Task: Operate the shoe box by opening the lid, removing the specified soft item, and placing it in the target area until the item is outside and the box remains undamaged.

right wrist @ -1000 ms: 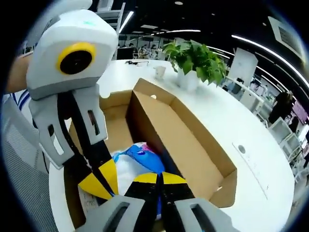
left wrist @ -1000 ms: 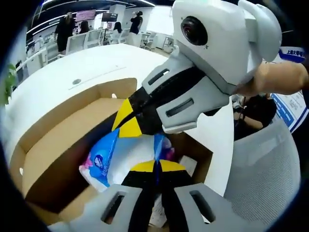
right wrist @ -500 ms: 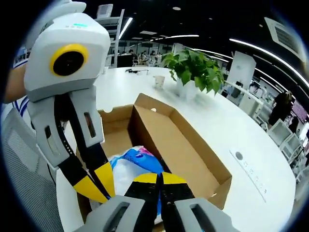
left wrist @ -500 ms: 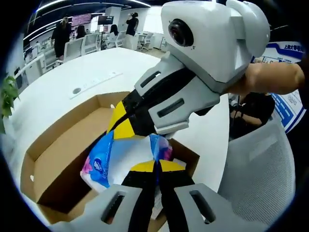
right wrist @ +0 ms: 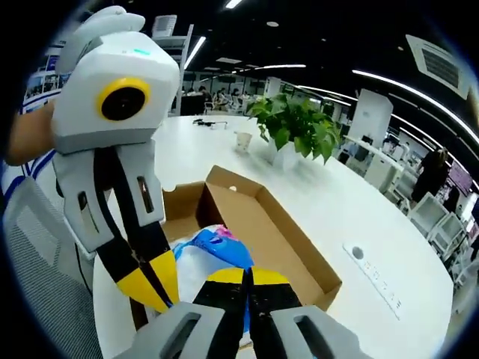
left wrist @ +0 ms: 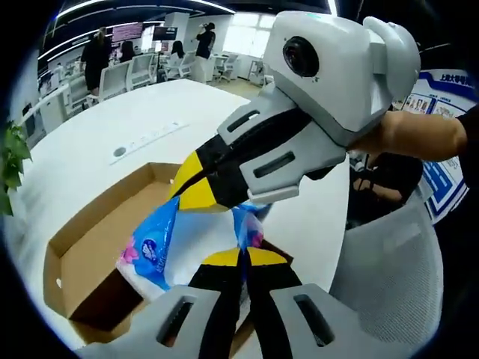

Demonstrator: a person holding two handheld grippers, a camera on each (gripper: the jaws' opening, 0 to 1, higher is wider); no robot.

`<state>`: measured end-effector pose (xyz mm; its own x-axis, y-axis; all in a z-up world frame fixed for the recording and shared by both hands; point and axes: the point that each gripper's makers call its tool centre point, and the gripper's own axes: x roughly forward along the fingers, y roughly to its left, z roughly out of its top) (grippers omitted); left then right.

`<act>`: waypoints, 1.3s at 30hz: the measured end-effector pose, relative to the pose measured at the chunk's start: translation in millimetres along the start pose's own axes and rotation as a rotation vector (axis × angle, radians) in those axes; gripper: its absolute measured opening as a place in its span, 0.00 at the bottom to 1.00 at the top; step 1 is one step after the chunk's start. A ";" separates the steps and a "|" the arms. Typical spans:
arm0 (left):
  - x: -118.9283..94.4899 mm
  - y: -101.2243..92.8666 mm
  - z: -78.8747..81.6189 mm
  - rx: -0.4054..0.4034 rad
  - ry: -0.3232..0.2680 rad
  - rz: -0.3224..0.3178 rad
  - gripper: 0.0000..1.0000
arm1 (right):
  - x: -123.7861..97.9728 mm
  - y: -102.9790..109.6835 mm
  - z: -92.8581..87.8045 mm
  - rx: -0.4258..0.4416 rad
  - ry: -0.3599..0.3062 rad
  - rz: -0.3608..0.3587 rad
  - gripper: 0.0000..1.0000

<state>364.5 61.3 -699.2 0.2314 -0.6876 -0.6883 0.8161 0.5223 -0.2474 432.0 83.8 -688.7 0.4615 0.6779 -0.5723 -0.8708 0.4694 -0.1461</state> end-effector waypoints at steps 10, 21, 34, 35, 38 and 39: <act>9.3 -21.8 27.4 0.013 -0.040 -0.058 0.00 | -23.1 -13.3 1.6 -0.006 -0.013 -0.029 0.00; 27.9 -51.8 48.7 0.064 -0.039 -0.114 0.00 | -54.5 -30.8 -13.9 0.024 -0.009 -0.067 0.00; 59.6 -80.6 84.9 0.121 -0.026 -0.148 0.00 | -95.3 -61.5 -36.9 0.095 -0.011 -0.110 0.00; 62.6 -81.2 87.0 0.130 -0.021 -0.150 0.00 | -97.3 -63.4 -37.9 0.101 -0.013 -0.112 0.00; 70.0 -83.1 96.3 0.145 -0.018 -0.146 0.00 | -105.4 -71.8 -44.0 0.113 -0.017 -0.116 0.00; 73.3 -84.6 99.6 0.150 -0.016 -0.150 0.00 | -107.4 -74.4 -45.2 0.119 -0.019 -0.119 0.00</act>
<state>365.2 -83.5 -660.8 0.1090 -0.7606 -0.6400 0.9115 0.3333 -0.2409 439.5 -49.5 -652.9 0.5640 0.6237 -0.5412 -0.7843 0.6097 -0.1146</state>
